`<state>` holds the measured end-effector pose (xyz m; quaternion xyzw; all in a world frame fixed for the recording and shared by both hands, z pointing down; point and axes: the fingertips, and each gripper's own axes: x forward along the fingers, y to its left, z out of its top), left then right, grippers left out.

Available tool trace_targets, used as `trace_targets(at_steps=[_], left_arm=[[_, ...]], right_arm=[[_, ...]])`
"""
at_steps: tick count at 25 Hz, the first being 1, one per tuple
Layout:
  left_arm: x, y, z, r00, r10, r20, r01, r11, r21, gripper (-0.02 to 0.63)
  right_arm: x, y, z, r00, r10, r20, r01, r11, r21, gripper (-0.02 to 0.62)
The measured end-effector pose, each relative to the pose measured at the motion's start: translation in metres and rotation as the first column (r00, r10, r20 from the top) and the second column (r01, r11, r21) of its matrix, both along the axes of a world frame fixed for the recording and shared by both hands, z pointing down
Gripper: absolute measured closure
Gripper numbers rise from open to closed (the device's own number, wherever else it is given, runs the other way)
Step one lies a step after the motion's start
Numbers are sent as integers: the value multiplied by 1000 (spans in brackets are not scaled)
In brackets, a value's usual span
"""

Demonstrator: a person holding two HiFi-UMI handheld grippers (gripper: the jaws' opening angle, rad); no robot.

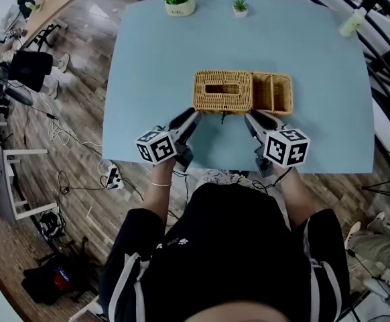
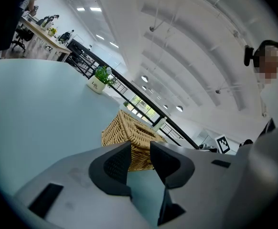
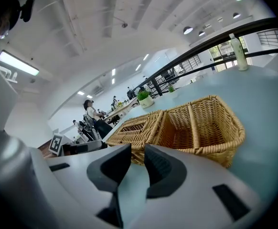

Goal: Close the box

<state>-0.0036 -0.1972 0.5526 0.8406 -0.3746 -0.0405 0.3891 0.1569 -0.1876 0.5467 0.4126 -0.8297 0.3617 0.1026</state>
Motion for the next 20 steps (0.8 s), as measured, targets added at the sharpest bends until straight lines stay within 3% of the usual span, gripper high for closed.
trace_targets(at_steps=[12, 20], left_arm=[[-5, 10, -18, 998, -70, 2, 70, 997, 43, 501], [2, 16, -50, 995, -100, -1, 99, 987, 127, 565]], right_arm=[[7, 8, -19, 999, 20, -44, -16, 997, 82, 517], [16, 16, -45, 995, 38, -87, -23, 985, 174, 568]])
